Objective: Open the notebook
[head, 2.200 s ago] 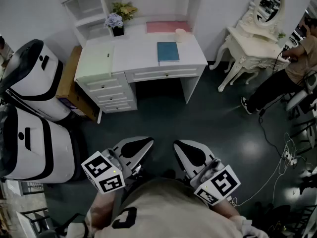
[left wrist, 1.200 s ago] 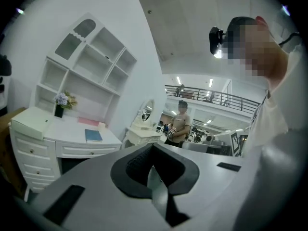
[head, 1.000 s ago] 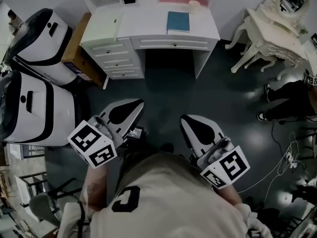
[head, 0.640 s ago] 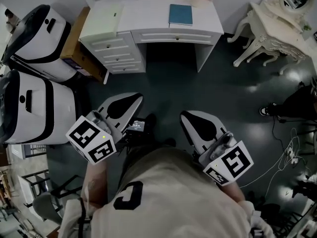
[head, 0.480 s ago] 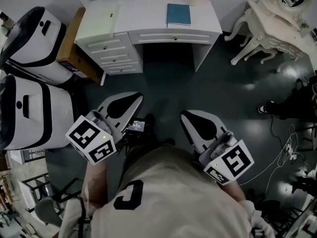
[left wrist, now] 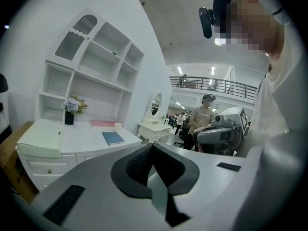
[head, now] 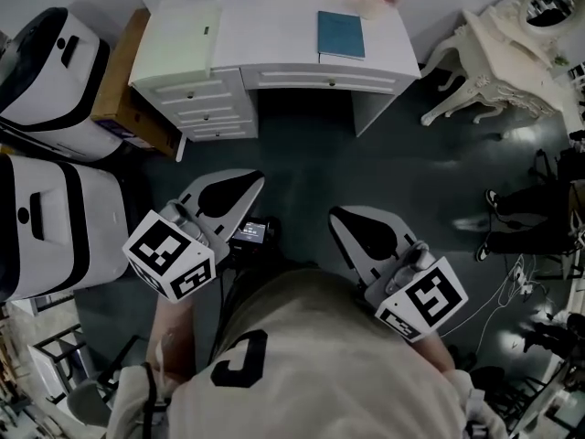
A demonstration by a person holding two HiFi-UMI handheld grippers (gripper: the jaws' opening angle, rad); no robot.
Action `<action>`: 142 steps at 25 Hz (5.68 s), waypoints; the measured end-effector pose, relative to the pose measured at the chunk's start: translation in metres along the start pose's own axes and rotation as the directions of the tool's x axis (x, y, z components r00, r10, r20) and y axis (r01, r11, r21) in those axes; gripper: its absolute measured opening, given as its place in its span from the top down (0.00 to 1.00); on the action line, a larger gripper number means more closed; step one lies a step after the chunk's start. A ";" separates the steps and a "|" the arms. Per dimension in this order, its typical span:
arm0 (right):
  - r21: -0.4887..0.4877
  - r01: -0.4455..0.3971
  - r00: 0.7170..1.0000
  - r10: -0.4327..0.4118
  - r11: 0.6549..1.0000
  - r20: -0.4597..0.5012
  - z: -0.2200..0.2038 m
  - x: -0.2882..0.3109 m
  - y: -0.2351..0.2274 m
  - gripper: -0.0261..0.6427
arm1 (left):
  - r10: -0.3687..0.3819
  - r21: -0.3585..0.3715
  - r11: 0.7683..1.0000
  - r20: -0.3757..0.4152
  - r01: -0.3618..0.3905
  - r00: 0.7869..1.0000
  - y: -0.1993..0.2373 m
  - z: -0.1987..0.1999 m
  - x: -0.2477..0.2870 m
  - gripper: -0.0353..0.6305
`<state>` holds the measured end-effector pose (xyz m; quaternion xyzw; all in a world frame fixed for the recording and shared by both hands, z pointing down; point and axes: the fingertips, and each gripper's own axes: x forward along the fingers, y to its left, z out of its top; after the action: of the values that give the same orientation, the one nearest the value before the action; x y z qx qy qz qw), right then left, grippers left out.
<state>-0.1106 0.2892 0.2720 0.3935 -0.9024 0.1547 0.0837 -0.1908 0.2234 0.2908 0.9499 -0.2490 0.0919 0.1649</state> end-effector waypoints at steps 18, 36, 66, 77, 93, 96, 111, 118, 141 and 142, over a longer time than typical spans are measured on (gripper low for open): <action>-0.020 0.049 0.997 -0.050 0.999 -0.052 0.019 0.075 -0.023 0.93 | -0.051 0.012 0.999 0.005 0.051 0.999 0.074 0.009 0.007 0.93; 0.005 0.091 0.991 -0.090 0.996 -0.100 0.022 0.112 -0.051 0.93 | -0.106 -0.021 0.994 -0.017 0.106 0.994 0.112 0.010 0.039 0.93; 0.130 -0.005 0.997 -0.005 0.991 0.078 0.046 0.010 -0.241 0.93 | 0.091 0.140 0.988 -0.179 -0.066 0.980 0.059 0.036 0.223 0.93; 0.188 -0.014 0.996 -0.004 0.982 0.093 0.040 -0.010 -0.283 0.93 | 0.153 0.177 0.978 -0.233 -0.112 0.960 0.066 0.039 0.271 0.93; 0.194 0.128 0.992 -0.126 0.973 -0.025 0.053 0.042 -0.350 0.93 | 0.124 0.312 0.950 -0.347 -0.011 0.930 0.160 0.012 0.358 0.92; 0.200 0.153 0.988 -0.149 0.968 -0.039 0.058 0.055 -0.359 0.93 | 0.112 0.330 0.944 -0.382 0.022 0.918 0.175 0.006 0.371 0.92; 0.210 0.178 0.983 -0.163 0.961 -0.087 0.064 0.110 -0.363 0.93 | 0.034 0.336 0.930 -0.479 0.148 0.877 0.210 -0.023 0.398 0.92; 0.185 0.178 0.982 -0.162 0.967 -0.097 0.067 0.123 -0.357 0.93 | 0.029 0.398 0.889 -0.540 0.225 0.841 0.212 -0.042 0.421 0.77; 0.294 0.099 0.989 -0.063 0.951 -0.131 0.052 0.104 -0.437 0.93 | 0.249 0.594 0.752 -0.659 0.288 0.710 0.221 -0.115 0.515 0.68; 0.300 0.097 0.989 -0.059 0.949 -0.133 0.050 0.103 -0.439 0.93 | 0.248 0.591 0.753 -0.663 0.289 0.707 0.221 -0.115 0.516 0.68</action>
<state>0.1413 -0.0810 0.3465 0.4267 -0.8444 0.3130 0.0832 0.1303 -0.1454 0.5894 0.8374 -0.1059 0.5276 -0.0963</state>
